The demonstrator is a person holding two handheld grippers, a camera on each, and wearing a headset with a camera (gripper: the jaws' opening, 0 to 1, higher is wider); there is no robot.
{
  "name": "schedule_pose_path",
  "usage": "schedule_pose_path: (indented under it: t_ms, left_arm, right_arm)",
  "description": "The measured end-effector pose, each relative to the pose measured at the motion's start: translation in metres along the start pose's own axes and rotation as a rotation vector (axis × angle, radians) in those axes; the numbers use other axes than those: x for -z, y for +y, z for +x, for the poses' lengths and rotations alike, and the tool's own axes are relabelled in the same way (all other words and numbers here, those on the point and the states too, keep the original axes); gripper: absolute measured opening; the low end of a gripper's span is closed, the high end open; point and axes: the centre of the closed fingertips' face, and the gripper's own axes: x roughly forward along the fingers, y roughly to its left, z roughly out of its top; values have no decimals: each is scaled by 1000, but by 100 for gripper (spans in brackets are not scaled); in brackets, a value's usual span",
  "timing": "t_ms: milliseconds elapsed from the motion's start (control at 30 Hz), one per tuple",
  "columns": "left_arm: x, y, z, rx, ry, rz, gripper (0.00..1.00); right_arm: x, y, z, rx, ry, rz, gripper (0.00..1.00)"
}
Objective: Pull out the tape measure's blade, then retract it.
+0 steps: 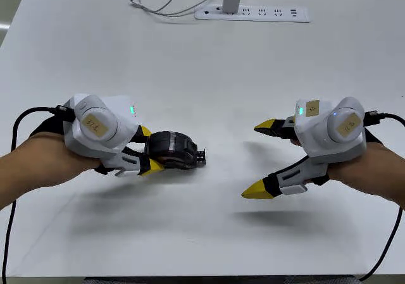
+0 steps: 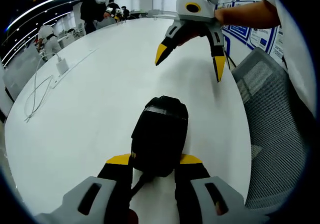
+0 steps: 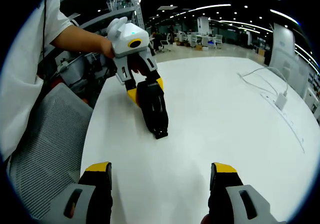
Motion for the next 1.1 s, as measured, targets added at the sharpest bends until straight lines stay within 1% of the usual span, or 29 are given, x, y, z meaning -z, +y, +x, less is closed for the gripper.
schedule_pose_path:
  t_ms: [133,233,300,367,533,633,700,767,967,1100]
  left_arm:
    - [1,0,0,-1,14,27,27]
    - [1,0,0,0,28,20,27]
    - [1,0,0,-1,29,19,26]
    - [2,0,0,-10,26,37,26]
    - [2,1,0,-11,32,31,26]
    - [2,1,0,-8,37,24,26]
    - [2,1,0,-7,43,27,26]
    - [2,1,0,-10,47,27,26]
    - [2,1,0,-10,51,19,26]
    - [2,1,-1,-2,50,16,26]
  right_arm:
    - [-2,1,3,-5,-5,1,79]
    - [-1,1,4,-9,-3,-1,75]
    - [-2,1,5,-11,-5,-1,74]
    - [-3,1,7,-17,-7,-1,72]
    - [-8,-1,15,-18,-16,-27,68]
    - [-14,0,24,-26,-22,-67,59]
    - [-17,0,28,-29,-29,-65,56]
    - [-19,-2,33,-25,-30,-90,52]
    - [-22,-7,45,-36,-39,-114,43]
    - [-21,-9,52,-45,-33,-124,40]
